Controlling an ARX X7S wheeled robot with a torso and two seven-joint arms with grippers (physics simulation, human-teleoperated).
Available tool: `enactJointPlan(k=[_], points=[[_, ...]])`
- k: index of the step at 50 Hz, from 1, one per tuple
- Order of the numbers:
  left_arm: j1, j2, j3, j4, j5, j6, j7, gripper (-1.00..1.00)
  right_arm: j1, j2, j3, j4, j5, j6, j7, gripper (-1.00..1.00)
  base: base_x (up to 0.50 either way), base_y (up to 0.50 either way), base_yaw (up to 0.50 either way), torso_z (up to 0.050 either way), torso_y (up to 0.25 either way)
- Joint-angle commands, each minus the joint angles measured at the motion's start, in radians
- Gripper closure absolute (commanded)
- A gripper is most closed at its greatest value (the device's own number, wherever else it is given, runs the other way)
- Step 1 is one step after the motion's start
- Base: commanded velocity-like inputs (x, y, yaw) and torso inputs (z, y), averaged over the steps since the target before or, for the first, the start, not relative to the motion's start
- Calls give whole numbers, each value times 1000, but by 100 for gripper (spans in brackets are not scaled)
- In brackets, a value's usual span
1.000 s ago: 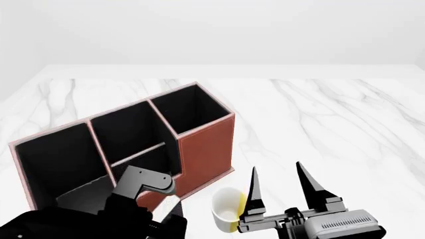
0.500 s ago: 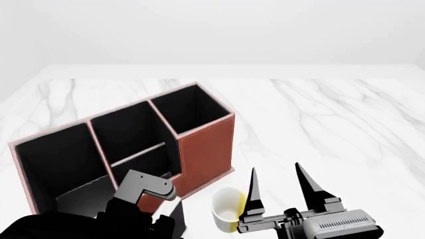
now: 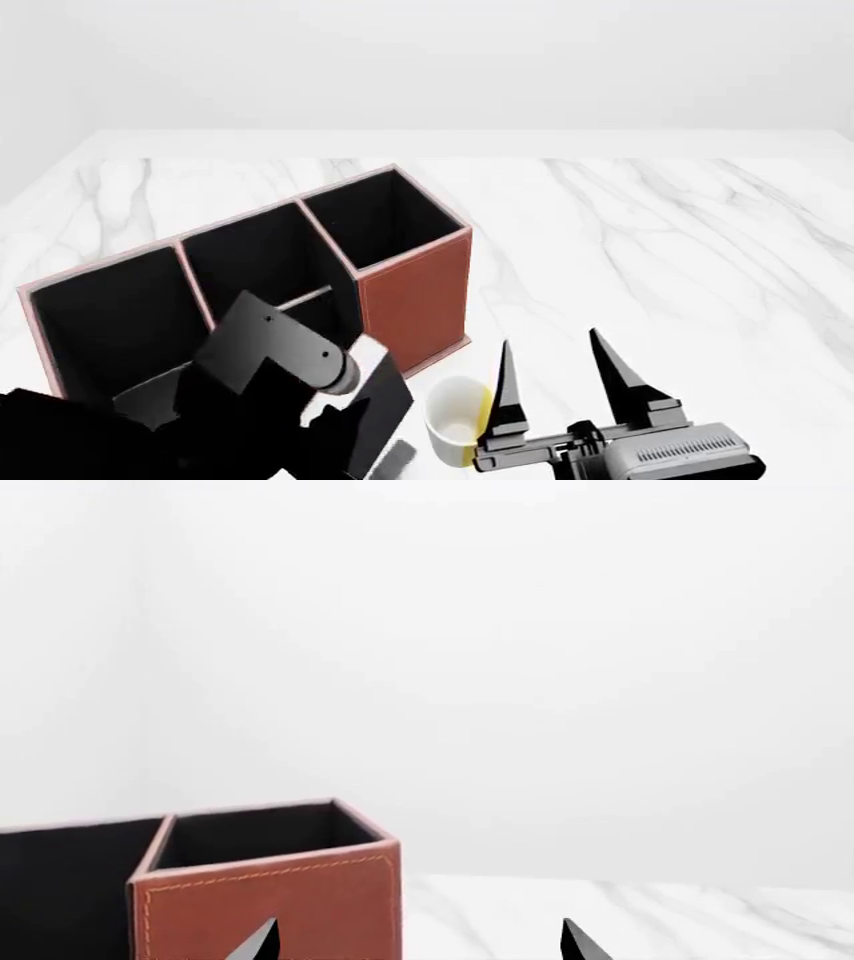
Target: Pick up the book and place it in the right compartment of the caddy.
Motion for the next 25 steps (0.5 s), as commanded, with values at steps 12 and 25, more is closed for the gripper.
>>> enactJointPlan(k=[12, 25], points=[[-489, -108, -39, 147, -373, 127, -172, 100, 0, -11, 5, 14, -17, -9, -19, -100, 0, 0, 0, 0, 1], [-869, -1, -44, -71, -314, 85, -127, 100, 0, -8, -3, 11, -15, -3, -15, -100, 0, 0, 0, 0, 1]])
